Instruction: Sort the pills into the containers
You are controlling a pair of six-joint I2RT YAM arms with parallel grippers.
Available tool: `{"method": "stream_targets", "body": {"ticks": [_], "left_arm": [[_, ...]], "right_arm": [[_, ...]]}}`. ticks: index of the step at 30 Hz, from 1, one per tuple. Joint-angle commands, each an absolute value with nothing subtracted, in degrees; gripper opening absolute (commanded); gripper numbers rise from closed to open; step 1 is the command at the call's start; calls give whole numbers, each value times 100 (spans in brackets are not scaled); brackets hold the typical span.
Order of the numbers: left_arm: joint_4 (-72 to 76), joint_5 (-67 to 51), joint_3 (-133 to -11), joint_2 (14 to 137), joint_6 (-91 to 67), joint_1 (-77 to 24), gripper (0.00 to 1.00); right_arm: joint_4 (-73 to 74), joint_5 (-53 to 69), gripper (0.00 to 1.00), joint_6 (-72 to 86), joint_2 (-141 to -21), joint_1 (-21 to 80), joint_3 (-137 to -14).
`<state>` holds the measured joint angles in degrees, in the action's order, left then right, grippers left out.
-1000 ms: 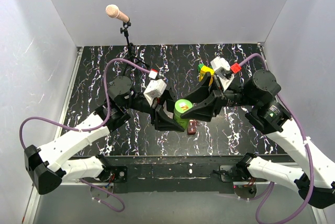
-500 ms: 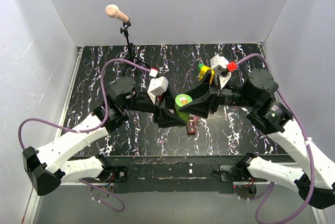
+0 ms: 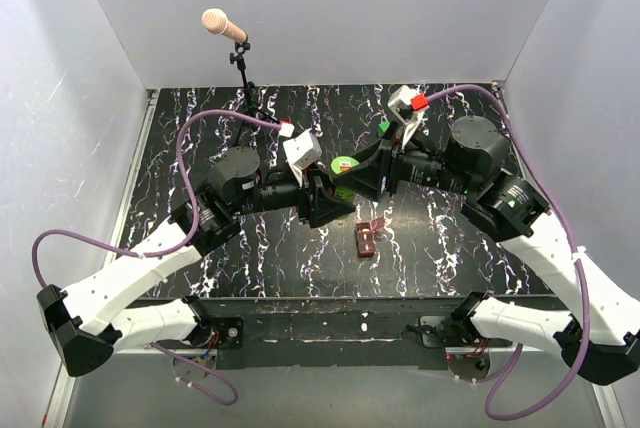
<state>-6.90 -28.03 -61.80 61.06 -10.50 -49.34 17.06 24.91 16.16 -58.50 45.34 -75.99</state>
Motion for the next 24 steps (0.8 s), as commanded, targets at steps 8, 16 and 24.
{"method": "stream_targets", "body": {"ticks": [8, 16, 24], "left_arm": [[-431, -669, -6864, 6275, -1090, -4843, 0], [-193, -194, -6890, 6574, -1178, -4843, 0], [-298, 220, -6935, 6715, -1187, -4843, 0]], "right_arm": [[2874, 1241, 1, 2003, -6082, 4614, -8024], [3172, 581, 1, 2206, -6363, 4693, -8252], [3384, 298, 2, 2127, -6451, 4790, -8367]]}}
